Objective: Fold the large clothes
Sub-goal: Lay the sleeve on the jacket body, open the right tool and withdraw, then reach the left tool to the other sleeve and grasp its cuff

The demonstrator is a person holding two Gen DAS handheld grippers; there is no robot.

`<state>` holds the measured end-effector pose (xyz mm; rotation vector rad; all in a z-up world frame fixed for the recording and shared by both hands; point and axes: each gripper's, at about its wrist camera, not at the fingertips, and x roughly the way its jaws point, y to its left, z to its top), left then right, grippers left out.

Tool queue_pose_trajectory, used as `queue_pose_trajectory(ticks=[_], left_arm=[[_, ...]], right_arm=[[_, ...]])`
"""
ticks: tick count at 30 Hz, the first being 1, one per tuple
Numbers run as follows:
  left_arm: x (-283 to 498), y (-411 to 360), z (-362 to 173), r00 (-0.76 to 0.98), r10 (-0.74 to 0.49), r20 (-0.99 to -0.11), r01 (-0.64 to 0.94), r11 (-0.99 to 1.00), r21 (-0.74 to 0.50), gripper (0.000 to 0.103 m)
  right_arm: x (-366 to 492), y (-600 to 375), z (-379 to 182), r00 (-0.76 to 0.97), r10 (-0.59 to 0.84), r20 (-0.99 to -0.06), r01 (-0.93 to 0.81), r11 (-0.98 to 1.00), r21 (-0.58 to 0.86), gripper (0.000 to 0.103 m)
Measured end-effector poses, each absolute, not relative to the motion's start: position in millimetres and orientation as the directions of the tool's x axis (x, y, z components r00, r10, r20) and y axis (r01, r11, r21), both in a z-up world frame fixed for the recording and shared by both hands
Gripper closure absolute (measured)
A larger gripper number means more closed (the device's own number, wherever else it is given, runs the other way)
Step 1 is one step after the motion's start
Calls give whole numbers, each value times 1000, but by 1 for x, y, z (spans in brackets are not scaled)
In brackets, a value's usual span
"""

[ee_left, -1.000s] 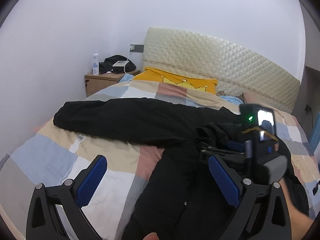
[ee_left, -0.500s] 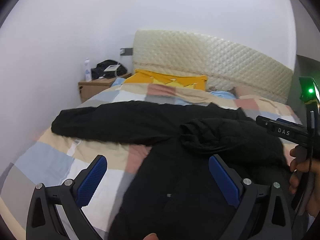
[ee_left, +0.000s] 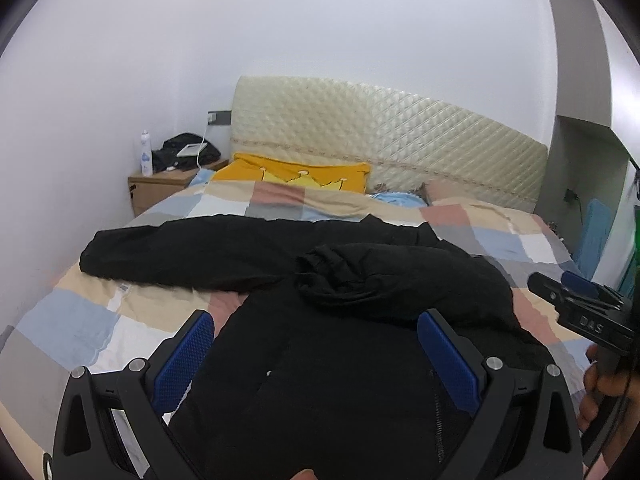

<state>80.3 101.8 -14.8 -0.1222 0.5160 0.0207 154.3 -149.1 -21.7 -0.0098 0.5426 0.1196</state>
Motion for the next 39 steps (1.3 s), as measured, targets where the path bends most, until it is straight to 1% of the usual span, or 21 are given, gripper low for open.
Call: queue_pose_trajectory(ticks=[4,8,11,16,20,26,32,39], left_arm=[[74,92,-19,868,6,-496,-46,997,-67,0],[72,87,-22,851,-2,-525,-41,997,-70,0],[67,83,-15,858,0,-514,-37,997,-61,0],[59,80,-6,868,0,-496,-31,998,-54,0],[53,81,-2,864,-16,-503,-25,997,-74,0],[32,86,-1,875,6,-484,-44,997,-66,0],[15,96,-10,862,-11,-507,-37,996,-86,0],[7,108,-24,839,-32,-543,-25,995,-97,0]], right_arm=[[124,-161,-19,853,140,-503,-136,990,46,17],[100,-170,-18,853,140,-502,-142,989,35,17],[83,-174,-15,855,140,-499,-139,989,39,17],[61,-184,-8,862,166,-479,-137,986,95,17],[45,-190,-9,867,156,-473,-122,987,101,17],[26,-201,-15,869,139,-474,-98,989,110,17],[5,-206,-19,875,138,-464,-90,988,123,11],[-24,-204,-24,898,109,-427,-83,993,78,5]])
